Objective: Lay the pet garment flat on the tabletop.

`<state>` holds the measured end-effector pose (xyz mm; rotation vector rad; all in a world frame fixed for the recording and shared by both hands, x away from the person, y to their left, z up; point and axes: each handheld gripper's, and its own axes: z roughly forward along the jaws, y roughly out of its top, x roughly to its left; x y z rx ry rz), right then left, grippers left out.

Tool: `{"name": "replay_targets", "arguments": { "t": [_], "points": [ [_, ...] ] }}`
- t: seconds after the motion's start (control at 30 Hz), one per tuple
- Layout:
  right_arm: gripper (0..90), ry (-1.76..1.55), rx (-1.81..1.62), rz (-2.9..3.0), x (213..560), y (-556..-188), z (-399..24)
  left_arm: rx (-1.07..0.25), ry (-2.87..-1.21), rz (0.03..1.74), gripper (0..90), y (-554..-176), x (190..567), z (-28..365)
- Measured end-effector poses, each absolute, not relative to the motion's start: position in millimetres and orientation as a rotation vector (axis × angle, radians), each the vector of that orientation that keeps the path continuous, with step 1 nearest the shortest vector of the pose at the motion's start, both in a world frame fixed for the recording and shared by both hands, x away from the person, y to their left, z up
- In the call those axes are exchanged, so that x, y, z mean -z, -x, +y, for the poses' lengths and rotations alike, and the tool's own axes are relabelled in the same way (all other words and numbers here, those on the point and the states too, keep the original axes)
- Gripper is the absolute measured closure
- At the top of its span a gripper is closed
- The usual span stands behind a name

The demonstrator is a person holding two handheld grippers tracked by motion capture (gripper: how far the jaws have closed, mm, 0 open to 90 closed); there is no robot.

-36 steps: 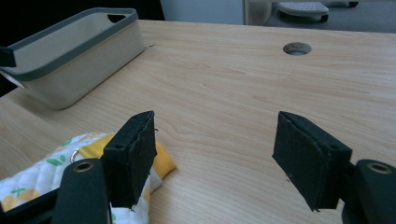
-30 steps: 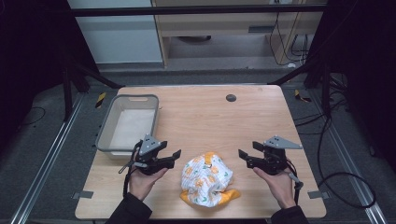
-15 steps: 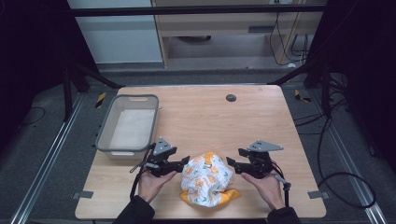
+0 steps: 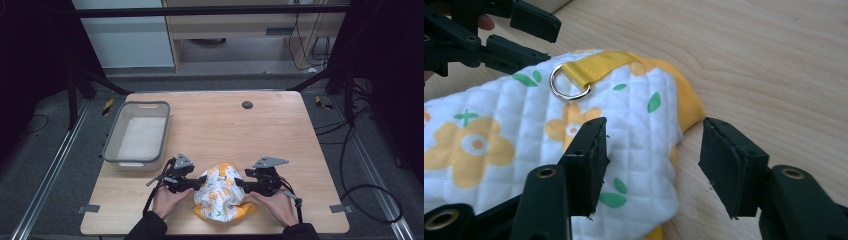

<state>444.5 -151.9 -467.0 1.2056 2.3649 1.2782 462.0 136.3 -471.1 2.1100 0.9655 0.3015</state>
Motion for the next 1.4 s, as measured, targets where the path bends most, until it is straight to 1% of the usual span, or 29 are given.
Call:
{"name": "replay_targets", "arguments": {
  "t": [0.2, 0.37, 0.4, 0.43, 0.53, 0.57, 0.7, 0.87, 1.07, 1.4],
  "points": [
    [54.5, -1.201, -1.269, 2.417, 474.6, -444.7, -147.8, -0.26, -2.134, 0.955, 41.7, -460.2, 479.3, 130.7],
    [66.2, -1.19, -1.262, 2.441, 476.5, -444.2, -145.0, -0.22, -2.147, 0.959, 52.4, -460.1, 483.4, 128.1],
    [66.2, -1.19, -1.262, 2.441, 476.5, -444.2, -145.0, -0.21, -2.16, 0.96, 52.4, -459.7, 484.2, 126.8],
    [70.7, -1.189, -1.255, 2.445, 476.7, -444.1, -144.2, -0.195, -2.163, 0.961, 58.4, -459.1, 484.2, 126.0],
    [78.5, -1.188, -1.26, 2.456, 477.1, -444.2, -143.8, -0.179, -2.171, 0.952, 70.0, -457.5, 484.6, 122.9],
    [82.5, -1.185, -1.261, 2.46, 477.7, -444.4, -143.5, -0.177, -2.171, 0.947, 76.8, -455.8, 484.8, 121.0],
    [85.8, -1.183, -1.269, 2.456, 476.7, -443.6, -143.3, -0.197, -2.174, 0.925, 86.2, -453.4, 481.7, 120.8],
    [87.4, -1.187, -1.309, 2.41, 470.4, -441.3, -148.8, -0.235, -2.137, 0.908, 88.0, -449.9, 473.5, 124.4],
    [87.7, -1.165, -1.361, 2.323, 460.5, -437.4, -157.3, -0.289, -2.058, 0.878, 88.4, -443.3, 448.2, 134.2],
    [87.8, -1.066, -1.465, 2.177, 425.0, -434.2, -161.3, -0.38, -1.938, 0.81, 88.5, -437.7, 400.6, 138.8]
  ]
}}
